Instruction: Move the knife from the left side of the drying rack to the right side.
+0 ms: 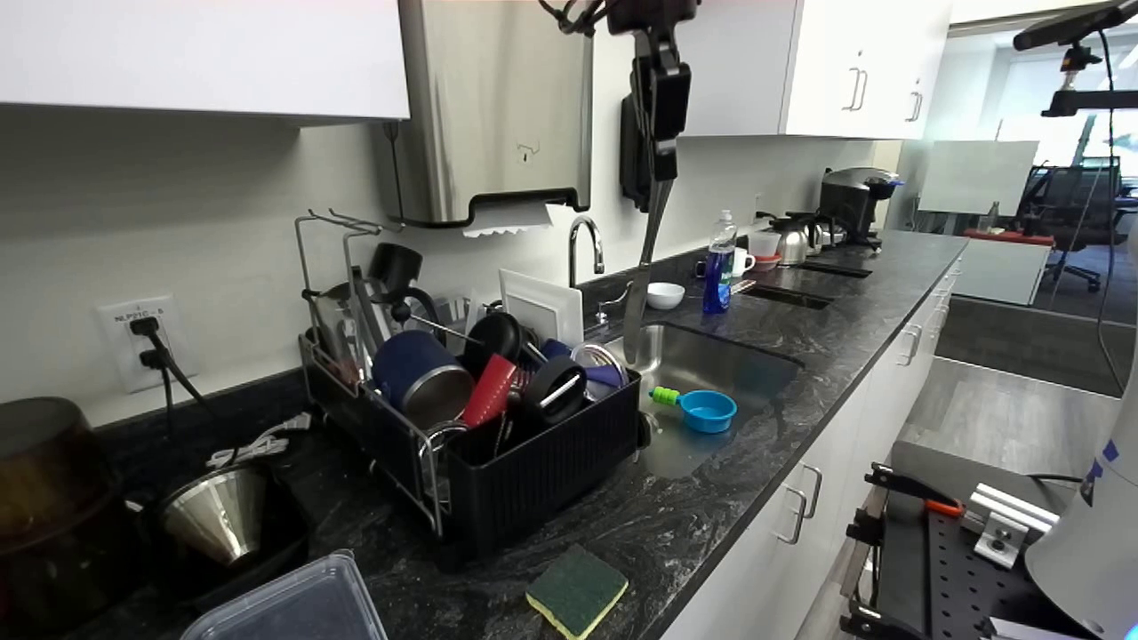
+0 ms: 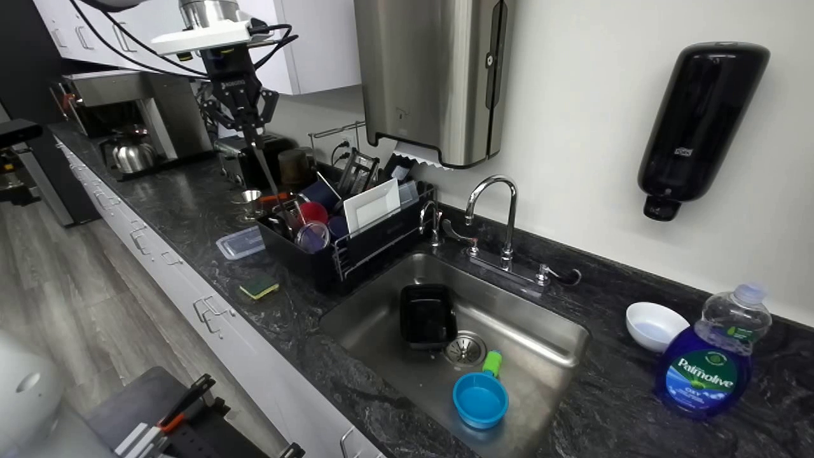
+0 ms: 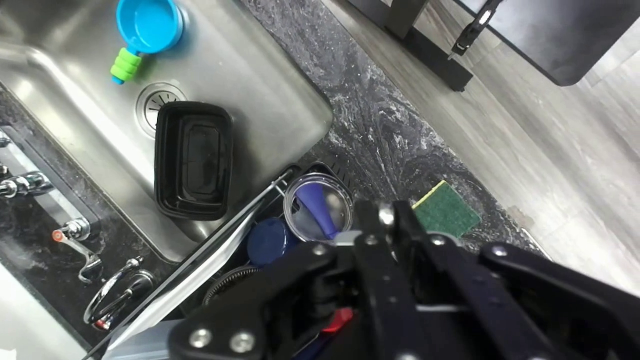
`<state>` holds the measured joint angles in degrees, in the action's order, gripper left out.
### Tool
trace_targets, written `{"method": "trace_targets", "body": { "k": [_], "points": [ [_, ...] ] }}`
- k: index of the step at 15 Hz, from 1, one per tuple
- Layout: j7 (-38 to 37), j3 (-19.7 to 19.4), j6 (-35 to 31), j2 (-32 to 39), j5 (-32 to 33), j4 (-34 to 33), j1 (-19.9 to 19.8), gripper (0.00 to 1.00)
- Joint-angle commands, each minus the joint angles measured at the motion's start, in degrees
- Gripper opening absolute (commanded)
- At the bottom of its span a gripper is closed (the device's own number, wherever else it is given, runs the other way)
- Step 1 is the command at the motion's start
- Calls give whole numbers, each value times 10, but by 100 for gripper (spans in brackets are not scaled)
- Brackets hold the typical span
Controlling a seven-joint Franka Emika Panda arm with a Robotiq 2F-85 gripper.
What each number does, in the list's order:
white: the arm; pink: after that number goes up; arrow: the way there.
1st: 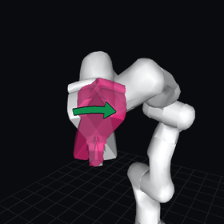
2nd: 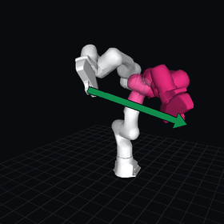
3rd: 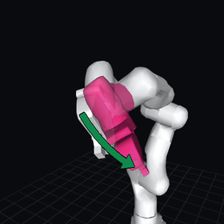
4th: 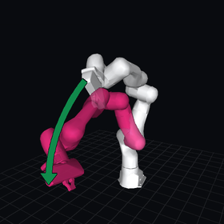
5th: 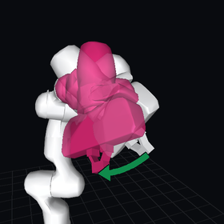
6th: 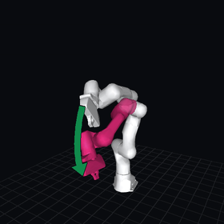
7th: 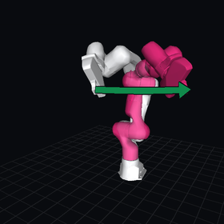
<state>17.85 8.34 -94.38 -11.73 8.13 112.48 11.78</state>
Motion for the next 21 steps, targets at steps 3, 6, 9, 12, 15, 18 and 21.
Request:
{"method": "trace_targets", "body": {
  "k": [3, 6, 9, 12, 15, 18, 21],
  "points": [
    [44, -4, -6, 29, 2, -12, -6, 3],
    [62, -5, -16, 40, 7, -12, -6, 3],
    [80, -4, -21, 47, 13, -20, -7, 3],
    [95, -3, -24, 47, 23, -27, -6, 3],
    [117, -6, -26, 43, 32, -26, -8, 3],
    [129, -10, -26, 43, 39, -23, -11, 3],
    [136, -17, -25, 44, 40, -20, -13, 3]
  ]
}}
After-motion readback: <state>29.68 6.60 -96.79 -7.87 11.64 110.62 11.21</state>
